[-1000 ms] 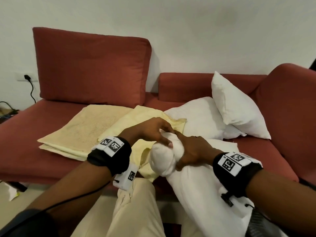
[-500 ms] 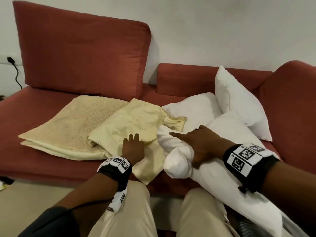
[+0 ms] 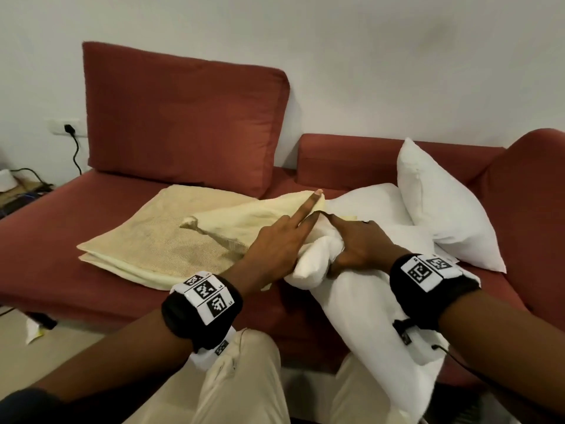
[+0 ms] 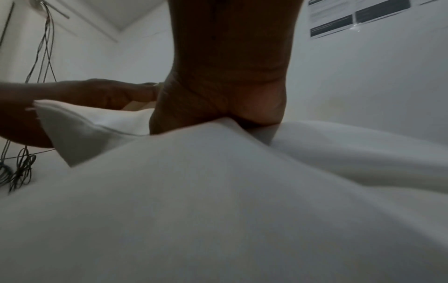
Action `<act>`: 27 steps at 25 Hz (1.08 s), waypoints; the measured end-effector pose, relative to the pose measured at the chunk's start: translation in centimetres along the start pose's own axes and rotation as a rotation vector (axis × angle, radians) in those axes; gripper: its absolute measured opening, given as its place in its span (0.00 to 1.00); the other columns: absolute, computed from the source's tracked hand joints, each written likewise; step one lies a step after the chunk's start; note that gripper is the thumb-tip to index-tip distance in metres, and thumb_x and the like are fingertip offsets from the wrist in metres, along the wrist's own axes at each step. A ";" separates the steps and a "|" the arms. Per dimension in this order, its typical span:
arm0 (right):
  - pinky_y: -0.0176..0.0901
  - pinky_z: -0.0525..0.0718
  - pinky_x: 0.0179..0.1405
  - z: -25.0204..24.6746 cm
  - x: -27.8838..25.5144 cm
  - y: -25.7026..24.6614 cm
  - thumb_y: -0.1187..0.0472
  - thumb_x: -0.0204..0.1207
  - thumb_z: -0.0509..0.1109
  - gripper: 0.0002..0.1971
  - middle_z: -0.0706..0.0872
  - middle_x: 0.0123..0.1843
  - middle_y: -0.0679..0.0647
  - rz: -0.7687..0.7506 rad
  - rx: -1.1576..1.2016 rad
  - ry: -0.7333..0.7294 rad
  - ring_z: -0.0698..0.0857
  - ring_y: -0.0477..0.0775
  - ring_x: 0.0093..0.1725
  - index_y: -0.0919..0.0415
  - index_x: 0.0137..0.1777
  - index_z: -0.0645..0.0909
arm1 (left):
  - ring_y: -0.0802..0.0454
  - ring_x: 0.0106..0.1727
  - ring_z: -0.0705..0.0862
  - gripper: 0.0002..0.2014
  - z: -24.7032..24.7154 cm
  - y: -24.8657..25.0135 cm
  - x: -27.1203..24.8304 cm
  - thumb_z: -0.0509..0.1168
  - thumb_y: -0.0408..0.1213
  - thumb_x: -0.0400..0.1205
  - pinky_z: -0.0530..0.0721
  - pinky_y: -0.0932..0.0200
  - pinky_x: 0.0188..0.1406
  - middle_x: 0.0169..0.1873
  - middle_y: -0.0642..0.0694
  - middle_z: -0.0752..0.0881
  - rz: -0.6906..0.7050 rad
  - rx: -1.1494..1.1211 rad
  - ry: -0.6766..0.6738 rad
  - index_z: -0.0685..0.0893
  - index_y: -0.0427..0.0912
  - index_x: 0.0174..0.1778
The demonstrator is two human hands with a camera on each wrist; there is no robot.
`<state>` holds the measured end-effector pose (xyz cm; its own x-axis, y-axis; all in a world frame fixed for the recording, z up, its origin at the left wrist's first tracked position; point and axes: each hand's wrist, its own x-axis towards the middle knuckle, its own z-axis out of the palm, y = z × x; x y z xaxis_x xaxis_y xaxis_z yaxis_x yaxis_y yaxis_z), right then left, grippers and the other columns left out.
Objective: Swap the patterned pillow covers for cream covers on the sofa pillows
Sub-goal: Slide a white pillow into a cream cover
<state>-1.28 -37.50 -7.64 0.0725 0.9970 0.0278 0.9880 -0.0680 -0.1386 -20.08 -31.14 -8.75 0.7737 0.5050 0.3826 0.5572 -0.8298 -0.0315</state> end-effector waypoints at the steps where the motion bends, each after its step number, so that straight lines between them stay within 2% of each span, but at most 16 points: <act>1: 0.53 0.75 0.59 -0.6 -0.5 0.2 0.37 0.48 0.82 0.57 0.88 0.56 0.52 0.045 0.030 0.039 0.85 0.60 0.59 0.45 0.79 0.58 | 0.45 0.44 0.78 0.38 -1.2 0.5 0.2 0.62 0.27 0.73 0.78 0.51 0.22 0.84 0.57 0.33 0.029 -0.004 -0.013 0.59 0.47 0.80; 4: 0.57 0.78 0.60 -2.5 -2.4 0.8 0.37 0.47 0.79 0.56 0.89 0.52 0.52 0.180 0.113 0.192 0.86 0.61 0.56 0.45 0.78 0.59 | 0.44 0.43 0.79 0.46 -3.9 2.2 0.4 0.69 0.28 0.71 0.82 0.50 0.25 0.83 0.58 0.30 0.087 0.035 -0.107 0.53 0.53 0.83; 6: 0.58 0.79 0.60 -4.2 -3.9 1.3 0.38 0.48 0.79 0.52 0.87 0.49 0.50 0.267 0.183 0.321 0.86 0.61 0.55 0.46 0.75 0.62 | 0.45 0.42 0.78 0.49 -5.2 3.6 0.2 0.69 0.26 0.69 0.77 0.53 0.24 0.83 0.56 0.30 0.063 0.062 -0.141 0.52 0.53 0.83; 8: 0.59 0.78 0.61 -5.7 -5.2 1.7 0.42 0.52 0.79 0.49 0.85 0.52 0.50 0.360 0.244 0.423 0.85 0.62 0.57 0.47 0.74 0.61 | 0.46 0.41 0.78 0.50 -6.3 5.1 0.2 0.69 0.24 0.68 0.74 0.54 0.22 0.83 0.54 0.29 0.024 0.060 -0.114 0.51 0.51 0.83; 11: 0.61 0.77 0.65 -7.2 -6.5 1.5 0.42 0.56 0.77 0.57 0.82 0.68 0.55 0.516 0.360 0.525 0.82 0.65 0.64 0.47 0.82 0.48 | 0.46 0.40 0.77 0.50 -7.8 7.1 1.0 0.66 0.21 0.68 0.77 0.51 0.21 0.82 0.53 0.28 0.048 0.049 -0.017 0.50 0.48 0.84; 12: 0.62 0.77 0.66 -7.3 -6.9 1.0 0.41 0.57 0.76 0.59 0.81 0.70 0.57 0.537 0.343 0.538 0.82 0.65 0.65 0.49 0.84 0.43 | 0.46 0.40 0.77 0.49 -8.4 7.7 1.6 0.67 0.23 0.69 0.78 0.50 0.21 0.82 0.53 0.28 0.080 0.042 0.023 0.51 0.48 0.84; 13: 0.61 0.78 0.64 -7.0 -7.0 0.3 0.40 0.60 0.75 0.60 0.82 0.67 0.59 0.521 0.267 0.530 0.83 0.65 0.63 0.53 0.85 0.40 | 0.45 0.41 0.78 0.48 -9.0 8.3 2.3 0.68 0.25 0.70 0.76 0.51 0.20 0.82 0.53 0.27 0.109 0.035 0.055 0.50 0.49 0.84; 14: 0.59 0.79 0.62 -6.5 -7.2 -0.6 0.38 0.63 0.73 0.59 0.84 0.62 0.59 0.478 0.144 0.517 0.85 0.64 0.59 0.57 0.85 0.42 | 0.45 0.42 0.78 0.48 -9.8 8.7 3.1 0.68 0.28 0.71 0.73 0.53 0.20 0.82 0.54 0.27 0.143 0.028 0.076 0.49 0.50 0.84; 15: 0.56 0.79 0.59 -5.9 -7.4 -1.4 0.37 0.65 0.71 0.54 0.85 0.57 0.58 0.417 -0.002 0.515 0.86 0.63 0.55 0.58 0.84 0.49 | 0.46 0.43 0.78 0.49 -10.5 9.2 3.8 0.68 0.28 0.71 0.71 0.56 0.20 0.82 0.55 0.28 0.192 0.026 0.090 0.48 0.50 0.85; 17: 0.53 0.76 0.56 -4.9 -7.8 -2.3 0.37 0.68 0.67 0.37 0.85 0.55 0.57 0.297 -0.198 0.520 0.86 0.62 0.53 0.58 0.74 0.69 | 0.46 0.45 0.80 0.50 -11.8 10.0 4.6 0.66 0.26 0.70 0.75 0.55 0.21 0.82 0.58 0.29 0.324 0.053 0.093 0.48 0.51 0.85; 19: 0.52 0.76 0.57 -5.4 -8.3 -1.9 0.38 0.70 0.67 0.28 0.86 0.56 0.56 0.312 -0.209 0.476 0.86 0.61 0.55 0.56 0.63 0.79 | 0.48 0.49 0.81 0.45 -12.2 10.2 3.9 0.63 0.25 0.72 0.80 0.54 0.25 0.82 0.62 0.32 0.435 0.082 0.062 0.53 0.53 0.85; 20: 0.51 0.77 0.57 -6.1 -8.5 -1.1 0.38 0.69 0.69 0.26 0.87 0.56 0.56 0.371 -0.149 0.444 0.86 0.60 0.56 0.56 0.60 0.81 | 0.50 0.48 0.80 0.45 -11.7 9.8 3.2 0.62 0.24 0.72 0.78 0.56 0.24 0.83 0.63 0.33 0.456 0.104 0.040 0.54 0.54 0.84; 22: 0.49 0.80 0.55 -7.7 -9.0 0.8 0.39 0.64 0.74 0.24 0.88 0.53 0.55 0.484 0.112 0.445 0.87 0.60 0.55 0.55 0.53 0.83 | 0.52 0.42 0.77 0.50 -10.2 8.7 1.7 0.62 0.21 0.70 0.73 0.58 0.19 0.82 0.63 0.32 0.398 0.154 -0.022 0.48 0.58 0.84; 23: 0.50 0.81 0.54 -8.2 -9.3 1.6 0.39 0.60 0.76 0.27 0.88 0.53 0.55 0.506 0.221 0.466 0.86 0.61 0.55 0.55 0.54 0.81 | 0.53 0.38 0.77 0.53 -9.4 8.0 1.1 0.62 0.20 0.69 0.74 0.58 0.18 0.82 0.62 0.31 0.332 0.165 -0.043 0.44 0.58 0.84; 25: 0.52 0.81 0.54 -8.0 -9.7 2.0 0.38 0.56 0.78 0.38 0.87 0.56 0.54 0.505 0.282 0.492 0.85 0.62 0.56 0.56 0.64 0.74 | 0.52 0.32 0.75 0.55 -8.5 7.1 1.0 0.63 0.19 0.68 0.76 0.56 0.16 0.82 0.59 0.28 0.179 0.150 -0.018 0.42 0.55 0.85; 27: 0.52 0.80 0.55 -7.0 -9.5 1.1 0.39 0.57 0.77 0.50 0.87 0.55 0.54 0.477 0.176 0.497 0.86 0.63 0.56 0.55 0.78 0.61 | 0.49 0.31 0.76 0.54 -8.7 7.3 1.9 0.63 0.20 0.69 0.80 0.54 0.18 0.80 0.57 0.26 0.077 0.109 0.016 0.40 0.53 0.85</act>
<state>0.07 -47.28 -1.15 0.5865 0.7222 0.3667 0.7996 -0.4439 -0.4045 -17.19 -38.28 -0.25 0.8113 0.4360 0.3894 0.5262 -0.8349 -0.1615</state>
